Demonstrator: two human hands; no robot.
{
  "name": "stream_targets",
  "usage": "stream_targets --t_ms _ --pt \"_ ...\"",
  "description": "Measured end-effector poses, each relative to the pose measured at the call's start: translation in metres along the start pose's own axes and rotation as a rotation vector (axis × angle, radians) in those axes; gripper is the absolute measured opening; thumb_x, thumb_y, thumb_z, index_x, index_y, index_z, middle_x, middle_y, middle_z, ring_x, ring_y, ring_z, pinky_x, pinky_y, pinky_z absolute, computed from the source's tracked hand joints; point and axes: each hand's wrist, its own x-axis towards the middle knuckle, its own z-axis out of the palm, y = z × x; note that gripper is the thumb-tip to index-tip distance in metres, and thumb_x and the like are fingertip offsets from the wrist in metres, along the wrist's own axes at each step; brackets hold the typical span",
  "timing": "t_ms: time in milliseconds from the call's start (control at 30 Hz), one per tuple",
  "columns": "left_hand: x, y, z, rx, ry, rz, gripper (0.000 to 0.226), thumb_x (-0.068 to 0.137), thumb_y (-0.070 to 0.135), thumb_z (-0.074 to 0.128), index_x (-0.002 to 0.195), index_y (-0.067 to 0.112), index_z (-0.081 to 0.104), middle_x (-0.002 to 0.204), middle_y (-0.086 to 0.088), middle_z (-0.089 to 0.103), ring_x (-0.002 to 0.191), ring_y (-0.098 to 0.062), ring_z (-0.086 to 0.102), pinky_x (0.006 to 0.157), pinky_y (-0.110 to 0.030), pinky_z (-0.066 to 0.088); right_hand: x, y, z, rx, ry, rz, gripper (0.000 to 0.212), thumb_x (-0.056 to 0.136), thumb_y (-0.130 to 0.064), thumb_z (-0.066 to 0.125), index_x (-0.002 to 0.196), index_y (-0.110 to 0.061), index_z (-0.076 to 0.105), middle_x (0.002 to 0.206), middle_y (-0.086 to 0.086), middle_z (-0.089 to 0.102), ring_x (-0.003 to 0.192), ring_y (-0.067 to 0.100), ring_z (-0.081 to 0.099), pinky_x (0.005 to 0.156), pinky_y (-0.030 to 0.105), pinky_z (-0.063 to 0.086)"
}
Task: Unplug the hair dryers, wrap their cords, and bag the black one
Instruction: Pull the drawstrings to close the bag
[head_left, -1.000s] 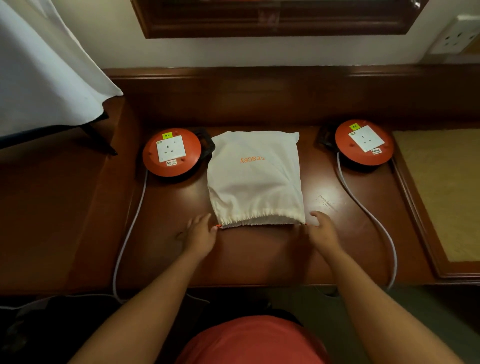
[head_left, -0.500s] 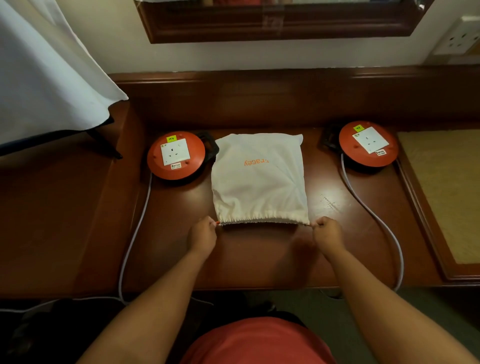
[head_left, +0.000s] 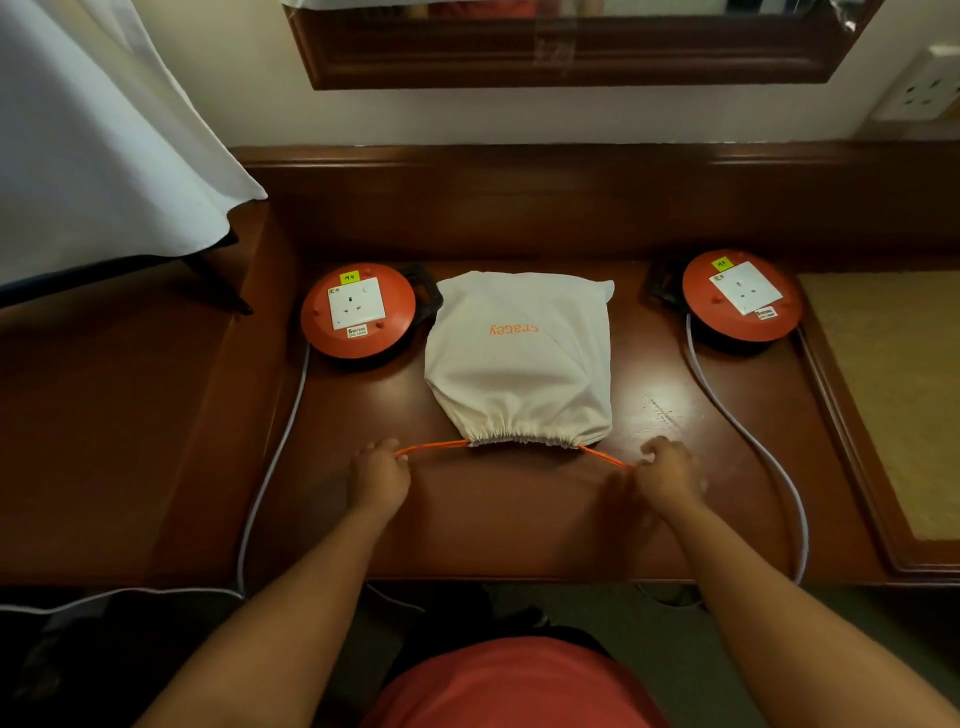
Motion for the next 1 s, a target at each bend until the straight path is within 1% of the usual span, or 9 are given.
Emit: stream_targets --t_ms 100,167,233,300,400,567,633,767,1000 --pt "-0.004 0.012 0.005 0.155 -0.065 0.112 0.057 0.096 0.027 0.052 0.147 0.011 0.034 0.149 -0.013 0.037 0.140 -0.035 0.025 0.113 -0.040 0.022 -0.008 -0.021 0.002 0.082 -0.074 -0.148 0.024 0.076 -0.023 0.053 0.096 -0.018 0.066 0.106 0.013 0.064 0.103 0.035 0.057 0.087 0.046 0.050" --pt "-0.004 0.028 0.012 0.140 -0.124 0.198 0.057 0.095 0.025 0.053 0.147 0.011 0.033 0.147 -0.013 0.040 0.138 -0.033 0.029 0.113 -0.038 0.022 -0.012 -0.033 0.008 0.169 -0.163 -0.154 0.013 0.071 -0.025 0.047 0.073 -0.025 0.059 0.088 0.015 0.064 0.085 0.039 0.061 0.076 0.046 0.054" --pt "-0.003 0.044 0.018 0.140 -0.209 0.234 0.055 0.095 0.025 0.053 0.145 0.011 0.037 0.143 -0.014 0.045 0.134 -0.033 0.037 0.111 -0.037 0.026 -0.013 -0.040 0.014 0.154 -0.220 -0.161 0.012 0.078 -0.015 0.050 0.073 -0.023 0.059 0.087 0.016 0.062 0.084 0.037 0.061 0.076 0.043 0.054" --pt "-0.002 0.054 0.021 0.138 -0.275 0.232 0.046 0.094 0.027 0.054 0.137 0.011 0.048 0.135 -0.015 0.053 0.126 -0.034 0.045 0.105 -0.037 0.035 -0.011 -0.043 0.020 0.136 -0.232 -0.161 0.009 0.081 -0.013 0.058 0.086 -0.011 0.065 0.089 0.015 0.065 0.086 0.035 0.062 0.078 0.040 0.053" --pt "-0.002 0.060 0.024 0.056 -0.269 0.216 0.030 0.095 0.026 0.053 0.117 0.007 0.060 0.119 -0.018 0.063 0.110 -0.038 0.057 0.092 -0.038 0.045 -0.011 -0.046 0.023 0.148 -0.218 -0.131 0.010 0.082 -0.014 0.058 0.074 -0.009 0.062 0.075 0.010 0.062 0.079 0.032 0.062 0.073 0.037 0.053" --pt "-0.006 0.063 0.022 -0.073 -0.156 0.215 0.020 0.097 0.016 0.049 0.094 0.003 0.064 0.095 -0.019 0.067 0.092 -0.037 0.060 0.069 -0.034 0.038 -0.011 -0.045 0.020 0.257 -0.175 -0.067 0.023 0.093 -0.012 0.054 0.085 0.004 0.068 0.076 0.018 0.063 0.071 0.024 0.053 0.062 0.030 0.040" --pt "-0.006 0.064 0.019 -0.110 -0.130 0.191 0.019 0.096 0.014 0.050 0.093 0.002 0.065 0.093 -0.020 0.067 0.089 -0.037 0.059 0.065 -0.032 0.033 -0.010 -0.044 0.019 0.279 -0.151 -0.070 0.019 0.092 -0.009 0.053 0.088 0.003 0.067 0.080 0.016 0.061 0.073 0.024 0.052 0.065 0.029 0.042" --pt "-0.006 0.064 0.011 -0.106 -0.061 0.225 0.019 0.096 0.012 0.051 0.091 0.003 0.067 0.091 -0.019 0.068 0.088 -0.036 0.060 0.068 -0.033 0.040 -0.009 -0.044 0.020 0.284 -0.154 -0.063 0.016 0.085 -0.002 0.051 0.078 -0.010 0.063 0.077 0.006 0.058 0.081 0.033 0.061 0.078 0.046 0.055" --pt "0.002 0.041 -0.002 -0.081 0.018 0.265 0.019 0.093 0.012 0.055 0.087 0.004 0.070 0.083 -0.018 0.070 0.081 -0.036 0.062 0.064 -0.033 0.038 -0.001 -0.030 0.000 0.081 -0.045 -0.059 0.020 0.084 -0.008 0.051 0.074 -0.025 0.054 0.086 0.003 0.060 0.091 0.028 0.059 0.087 0.037 0.048"
